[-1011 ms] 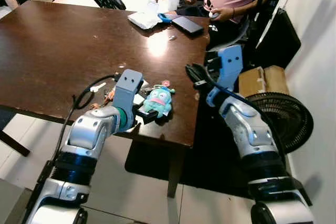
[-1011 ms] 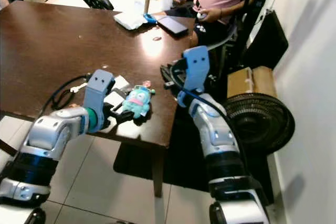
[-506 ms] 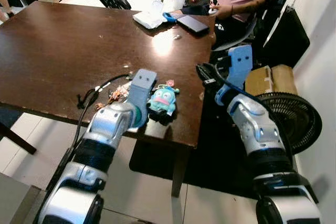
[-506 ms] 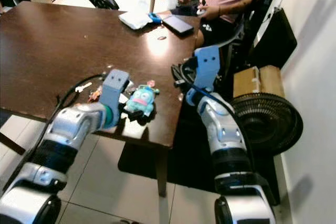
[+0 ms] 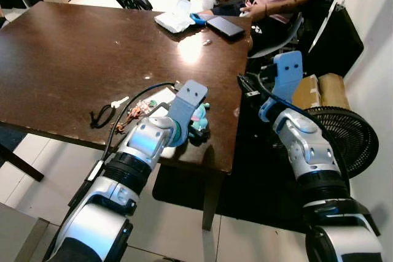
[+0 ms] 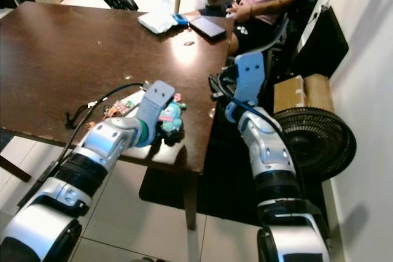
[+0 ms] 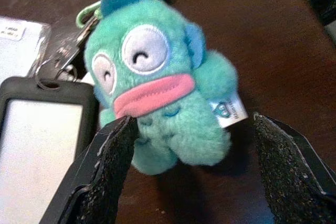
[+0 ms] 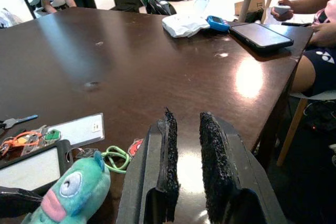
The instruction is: Hang keys on a hook
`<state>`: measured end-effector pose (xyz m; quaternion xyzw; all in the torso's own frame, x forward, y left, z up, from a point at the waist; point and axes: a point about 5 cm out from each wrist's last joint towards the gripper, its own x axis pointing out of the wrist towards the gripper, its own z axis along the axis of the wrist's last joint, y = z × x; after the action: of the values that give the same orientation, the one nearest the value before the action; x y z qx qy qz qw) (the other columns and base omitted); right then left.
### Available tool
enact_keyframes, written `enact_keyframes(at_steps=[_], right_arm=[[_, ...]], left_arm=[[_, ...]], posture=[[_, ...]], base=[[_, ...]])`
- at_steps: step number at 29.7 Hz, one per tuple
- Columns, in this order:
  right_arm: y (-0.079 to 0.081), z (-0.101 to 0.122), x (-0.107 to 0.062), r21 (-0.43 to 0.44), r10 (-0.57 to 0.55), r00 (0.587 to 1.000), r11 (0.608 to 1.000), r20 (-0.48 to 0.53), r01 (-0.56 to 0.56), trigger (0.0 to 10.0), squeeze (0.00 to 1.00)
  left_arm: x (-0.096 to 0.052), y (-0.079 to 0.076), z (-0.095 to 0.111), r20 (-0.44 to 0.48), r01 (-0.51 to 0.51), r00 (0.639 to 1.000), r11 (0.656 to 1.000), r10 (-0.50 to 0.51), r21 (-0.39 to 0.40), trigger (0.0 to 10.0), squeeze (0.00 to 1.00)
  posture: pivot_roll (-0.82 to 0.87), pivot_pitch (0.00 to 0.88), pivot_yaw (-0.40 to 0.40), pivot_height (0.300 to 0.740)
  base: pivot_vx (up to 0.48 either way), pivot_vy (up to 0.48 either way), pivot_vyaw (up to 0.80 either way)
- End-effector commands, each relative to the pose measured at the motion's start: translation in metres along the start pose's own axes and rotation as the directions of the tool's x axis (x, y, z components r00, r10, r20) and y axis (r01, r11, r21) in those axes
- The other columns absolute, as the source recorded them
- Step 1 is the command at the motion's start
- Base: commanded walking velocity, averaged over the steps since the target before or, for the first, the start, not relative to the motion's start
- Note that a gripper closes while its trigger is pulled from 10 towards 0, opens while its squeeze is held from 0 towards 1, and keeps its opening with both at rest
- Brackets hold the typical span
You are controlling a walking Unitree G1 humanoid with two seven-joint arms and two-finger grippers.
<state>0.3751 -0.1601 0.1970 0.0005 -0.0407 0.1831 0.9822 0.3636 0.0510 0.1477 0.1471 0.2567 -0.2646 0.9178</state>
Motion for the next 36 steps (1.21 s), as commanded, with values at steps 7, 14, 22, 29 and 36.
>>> enact_keyframes(at_steps=[7,14,22,29,36], right_arm=[[-0.002,0.001,0.001,-0.002,-0.011,1.0,1.0,0.009,0.011,10.0,0.0],[-0.003,0.0,0.001,-0.001,-0.015,1.0,1.0,0.01,0.015,10.0,0.0],[-0.002,0.001,0.003,0.001,-0.014,1.0,1.0,0.012,0.014,10.0,0.0],[-0.003,0.001,0.002,-0.001,-0.017,1.0,1.0,0.013,0.017,10.0,0.0],[-0.003,0.0,0.002,0.0,-0.017,1.0,1.0,0.014,0.017,10.0,0.0]], left_arm=[[0.004,0.01,-0.014,-0.058,-0.106,0.992,0.993,0.108,0.042,10.0,0.0],[0.004,0.018,-0.018,-0.063,-0.194,0.978,0.98,0.197,0.048,9.6,0.0],[0.003,0.027,-0.019,-0.059,-0.264,0.963,0.964,0.263,-0.008,0.0,0.0],[0.003,0.028,-0.019,-0.052,-0.27,0.962,0.963,0.269,-0.025,0.0,0.0],[0.002,0.03,-0.018,-0.034,-0.276,0.961,0.959,0.275,-0.058,0.0,0.0]], posture=[[0.14,0.0,0.173,0.74],[0.15,0.0,0.177,0.74],[0.16,0.0,0.175,0.74],[0.16,0.0,0.173,0.74],[0.16,0.0,0.173,0.74]], base=[[0.0,0.0,0.0],[0.0,0.0,0.0],[0.0,0.0,0.0],[0.0,0.0,0.0],[0.0,0.0,0.0]])
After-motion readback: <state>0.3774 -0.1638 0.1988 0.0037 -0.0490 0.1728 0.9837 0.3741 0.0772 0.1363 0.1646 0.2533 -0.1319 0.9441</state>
